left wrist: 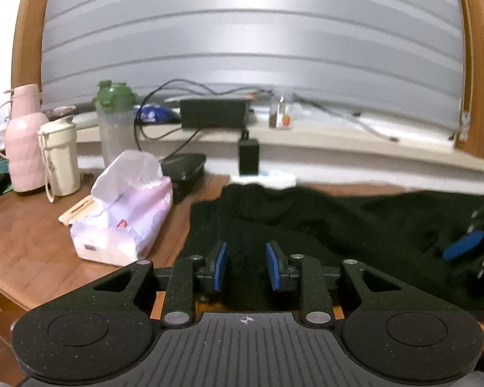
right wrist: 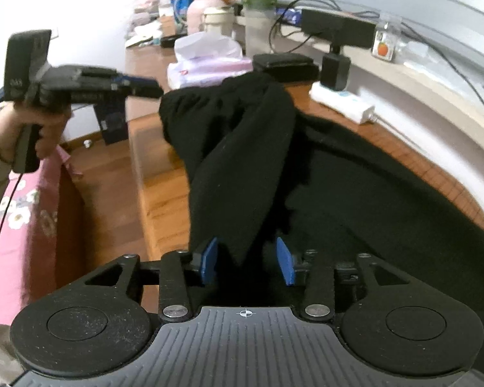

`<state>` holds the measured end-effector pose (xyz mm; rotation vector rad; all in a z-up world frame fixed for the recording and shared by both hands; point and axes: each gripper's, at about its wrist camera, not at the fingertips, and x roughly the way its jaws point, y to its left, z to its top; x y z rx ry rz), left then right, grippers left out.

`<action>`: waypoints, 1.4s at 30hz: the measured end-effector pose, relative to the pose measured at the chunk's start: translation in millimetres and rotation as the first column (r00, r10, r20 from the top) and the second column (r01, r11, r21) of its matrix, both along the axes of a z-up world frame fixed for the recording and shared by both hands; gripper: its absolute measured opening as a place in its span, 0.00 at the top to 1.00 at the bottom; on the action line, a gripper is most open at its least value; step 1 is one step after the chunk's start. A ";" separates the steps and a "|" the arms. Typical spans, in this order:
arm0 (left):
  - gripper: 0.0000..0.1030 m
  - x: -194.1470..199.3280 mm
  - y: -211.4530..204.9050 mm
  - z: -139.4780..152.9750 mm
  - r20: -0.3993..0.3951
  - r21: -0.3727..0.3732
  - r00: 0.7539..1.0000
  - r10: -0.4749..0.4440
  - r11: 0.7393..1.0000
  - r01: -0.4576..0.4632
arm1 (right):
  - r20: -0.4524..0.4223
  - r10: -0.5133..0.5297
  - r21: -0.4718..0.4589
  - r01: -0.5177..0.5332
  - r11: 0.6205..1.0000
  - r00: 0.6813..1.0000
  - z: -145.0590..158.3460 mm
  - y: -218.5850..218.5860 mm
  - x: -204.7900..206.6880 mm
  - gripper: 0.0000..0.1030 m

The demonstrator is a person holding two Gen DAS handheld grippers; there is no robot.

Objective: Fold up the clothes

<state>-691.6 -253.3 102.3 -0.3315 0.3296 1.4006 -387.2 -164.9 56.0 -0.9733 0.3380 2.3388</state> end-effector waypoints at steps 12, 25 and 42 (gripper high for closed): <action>0.72 45.1 36.9 -23.4 0.008 -0.059 0.995 -0.099 0.993 0.099 | 0.024 0.047 -0.017 -0.046 0.999 0.999 -8.0 -18.5 -3.4 0.59; 0.75 40.3 55.0 -44.1 0.004 -0.137 0.998 -0.068 0.988 0.068 | 0.181 -0.057 0.268 0.006 0.963 0.982 42.6 22.4 31.5 0.90; 0.75 144.9 72.1 -17.9 0.043 -0.070 0.928 -0.369 0.926 0.371 | 0.110 -0.183 0.150 0.166 0.975 0.977 18.1 61.0 73.2 0.67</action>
